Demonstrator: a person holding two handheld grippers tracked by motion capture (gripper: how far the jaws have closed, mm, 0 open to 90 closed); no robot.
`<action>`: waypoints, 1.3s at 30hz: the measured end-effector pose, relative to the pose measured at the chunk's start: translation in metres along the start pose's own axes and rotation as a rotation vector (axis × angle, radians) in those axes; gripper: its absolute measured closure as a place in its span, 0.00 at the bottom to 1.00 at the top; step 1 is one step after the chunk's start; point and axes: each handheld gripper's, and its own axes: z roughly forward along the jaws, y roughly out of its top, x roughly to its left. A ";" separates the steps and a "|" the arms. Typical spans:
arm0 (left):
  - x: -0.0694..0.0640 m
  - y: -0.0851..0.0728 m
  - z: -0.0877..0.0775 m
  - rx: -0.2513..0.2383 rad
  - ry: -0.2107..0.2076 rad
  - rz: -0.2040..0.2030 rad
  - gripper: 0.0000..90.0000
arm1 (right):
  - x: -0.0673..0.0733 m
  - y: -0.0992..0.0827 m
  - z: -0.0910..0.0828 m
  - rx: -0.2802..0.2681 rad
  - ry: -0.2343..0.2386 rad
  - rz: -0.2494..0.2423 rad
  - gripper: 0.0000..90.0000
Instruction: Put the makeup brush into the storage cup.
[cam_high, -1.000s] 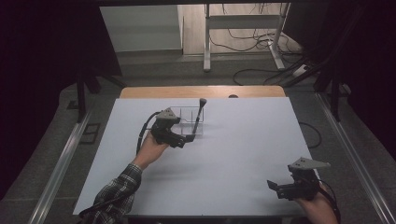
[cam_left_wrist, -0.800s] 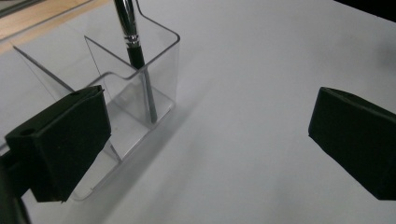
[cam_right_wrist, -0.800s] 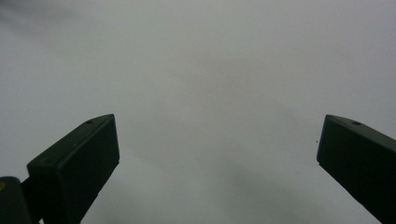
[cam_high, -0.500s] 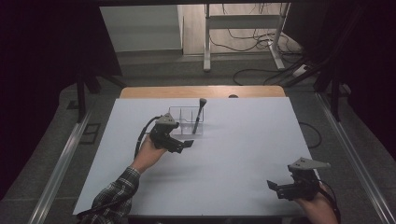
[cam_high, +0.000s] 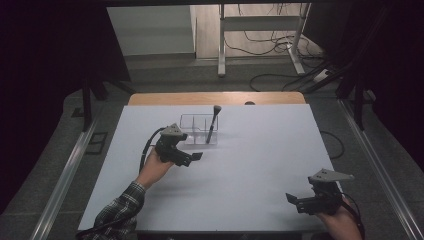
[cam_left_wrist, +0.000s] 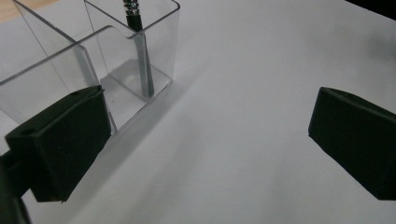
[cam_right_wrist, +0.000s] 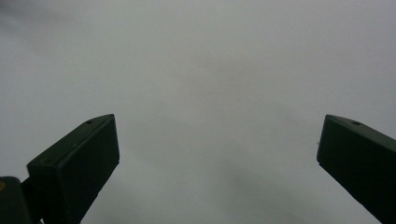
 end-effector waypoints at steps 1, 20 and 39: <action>0.000 -0.001 -0.001 0.001 0.000 0.000 0.00 | 0.000 0.000 0.000 -0.001 0.000 0.001 0.00; -0.007 -0.015 -0.014 0.031 0.032 0.015 0.00 | 0.000 0.000 0.000 0.003 0.003 0.008 0.00; -0.014 -0.035 -0.022 0.067 0.061 -0.011 0.00 | -0.001 0.000 0.001 0.014 0.012 0.011 0.00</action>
